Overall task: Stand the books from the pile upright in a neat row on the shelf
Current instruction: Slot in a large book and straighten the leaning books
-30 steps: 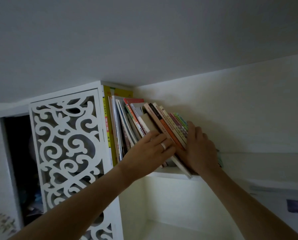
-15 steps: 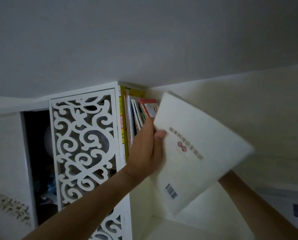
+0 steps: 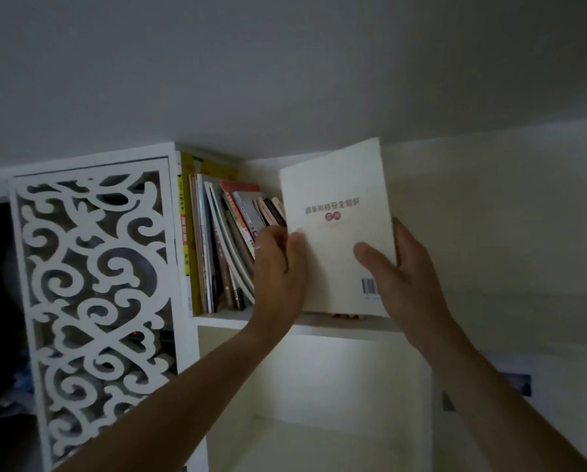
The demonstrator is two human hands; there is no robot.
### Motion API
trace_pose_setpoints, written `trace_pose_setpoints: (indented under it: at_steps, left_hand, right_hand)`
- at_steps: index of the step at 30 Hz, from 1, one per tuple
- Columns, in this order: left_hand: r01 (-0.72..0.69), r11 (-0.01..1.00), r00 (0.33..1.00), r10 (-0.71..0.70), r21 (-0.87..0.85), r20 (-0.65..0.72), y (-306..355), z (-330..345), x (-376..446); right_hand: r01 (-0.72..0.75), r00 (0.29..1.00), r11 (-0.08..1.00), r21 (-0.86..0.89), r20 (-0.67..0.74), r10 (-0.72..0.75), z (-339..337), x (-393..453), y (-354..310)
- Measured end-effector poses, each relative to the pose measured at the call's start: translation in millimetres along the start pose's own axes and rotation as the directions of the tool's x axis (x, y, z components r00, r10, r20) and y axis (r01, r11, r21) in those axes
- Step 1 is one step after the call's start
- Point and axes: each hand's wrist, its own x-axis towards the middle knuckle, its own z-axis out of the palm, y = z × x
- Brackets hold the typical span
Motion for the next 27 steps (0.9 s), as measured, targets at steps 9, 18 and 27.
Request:
trace_pose_setpoints:
  at_steps: [9, 18, 27]
  left_hand:
    - [-0.52, 0.611, 0.853, 0.41, 0.597, 0.324, -95.4, -7.3, -5.0]
    - [-0.543, 0.607, 0.837, 0.447, 0.581, 0.316, -96.9, -6.1, -3.7]
    - [-0.546, 0.614, 0.834, 0.465, 0.571, 0.298, -99.0, -5.3, -3.5]
  right_hand:
    - [0.185, 0.938, 0.754, -0.63, -0.115, -0.326, -17.3, -1.2, 58.2]
    - [-0.096, 0.917, 0.828, -0.552, 0.275, 0.289, -1.0, 25.7, 87.2]
    - [-0.172, 0.814, 0.859, -0.482, 0.422, 0.4, -8.1, 36.5, 89.0]
